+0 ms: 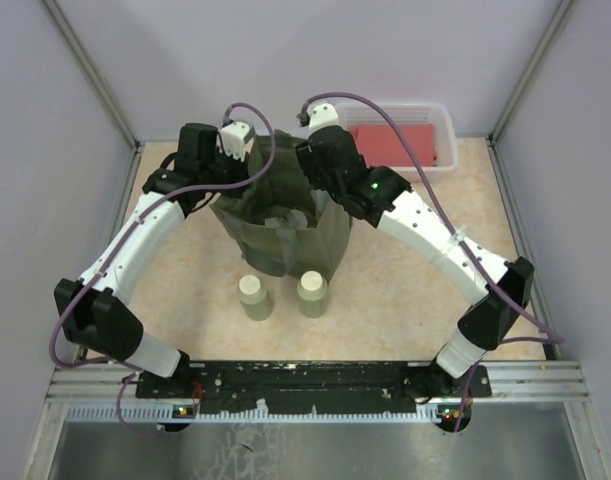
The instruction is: Place the personal care products into the canvas bag
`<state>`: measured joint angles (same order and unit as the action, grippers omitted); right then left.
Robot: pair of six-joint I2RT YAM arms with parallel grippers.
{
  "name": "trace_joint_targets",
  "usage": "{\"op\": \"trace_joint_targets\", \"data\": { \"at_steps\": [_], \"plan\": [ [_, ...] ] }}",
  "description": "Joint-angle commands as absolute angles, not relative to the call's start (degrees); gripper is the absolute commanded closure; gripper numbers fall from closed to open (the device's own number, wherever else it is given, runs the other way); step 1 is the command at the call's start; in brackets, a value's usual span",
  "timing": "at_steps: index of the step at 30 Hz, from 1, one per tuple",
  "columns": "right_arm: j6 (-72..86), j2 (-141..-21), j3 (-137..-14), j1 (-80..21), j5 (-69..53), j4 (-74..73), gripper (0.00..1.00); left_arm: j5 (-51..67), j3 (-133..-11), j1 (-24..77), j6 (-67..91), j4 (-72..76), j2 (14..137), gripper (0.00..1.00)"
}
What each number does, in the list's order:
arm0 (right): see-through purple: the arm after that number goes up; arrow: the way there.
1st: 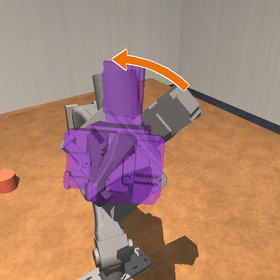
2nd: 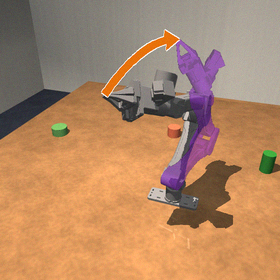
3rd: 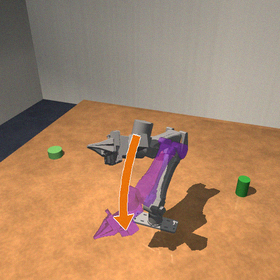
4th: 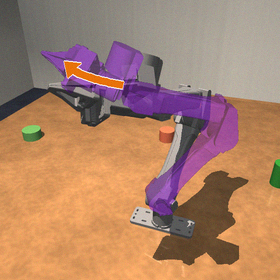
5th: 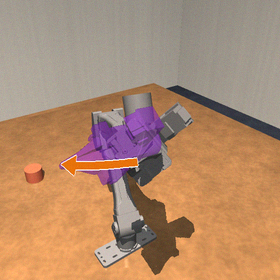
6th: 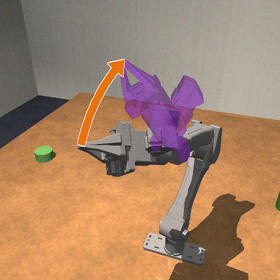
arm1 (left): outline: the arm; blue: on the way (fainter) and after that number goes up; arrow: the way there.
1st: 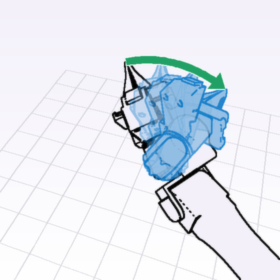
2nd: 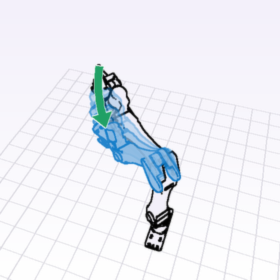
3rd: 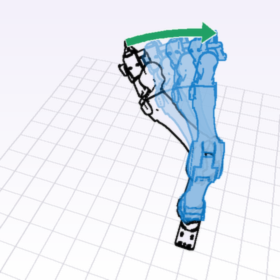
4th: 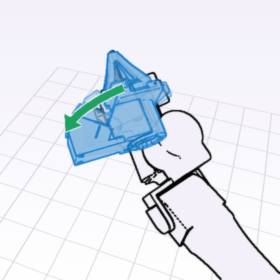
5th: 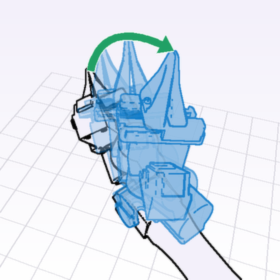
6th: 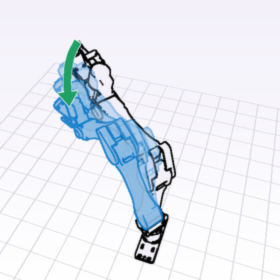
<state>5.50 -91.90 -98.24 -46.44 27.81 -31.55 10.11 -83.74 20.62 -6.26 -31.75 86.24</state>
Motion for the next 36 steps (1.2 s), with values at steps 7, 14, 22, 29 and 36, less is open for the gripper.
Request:
{"op": "trace_joint_targets", "data": {
  "at_steps": [7,14,22,29,36],
  "plan": [
    [4.11,-94.23,-111.28,-49.13,17.15,-23.25,1.00,10.83,-83.14,20.54,-6.73,-31.99,86.76,1.00],
    [3.34,-98.81,-110.20,-48.98,16.50,-19.14,1.00,11.81,-83.70,20.55,-6.58,-32.08,86.72,1.00],
    [5.59,-102.33,-105.74,-47.05,12.90,-13.01,1.00,12.64,-85.56,20.61,-6.75,-33.39,85.54,1.00],
    [5.53,-107.55,-107.80,-46.85,14.42,-16.21,1.00,12.94,-85.52,20.52,-6.77,-33.67,85.17,1.00],
    [7.33,-104.56,-99.73,-44.32,12.02,-12.02,1.00,12.32,-85.31,20.36,-7.15,-33.88,84.95,1.00]
  ]
}}
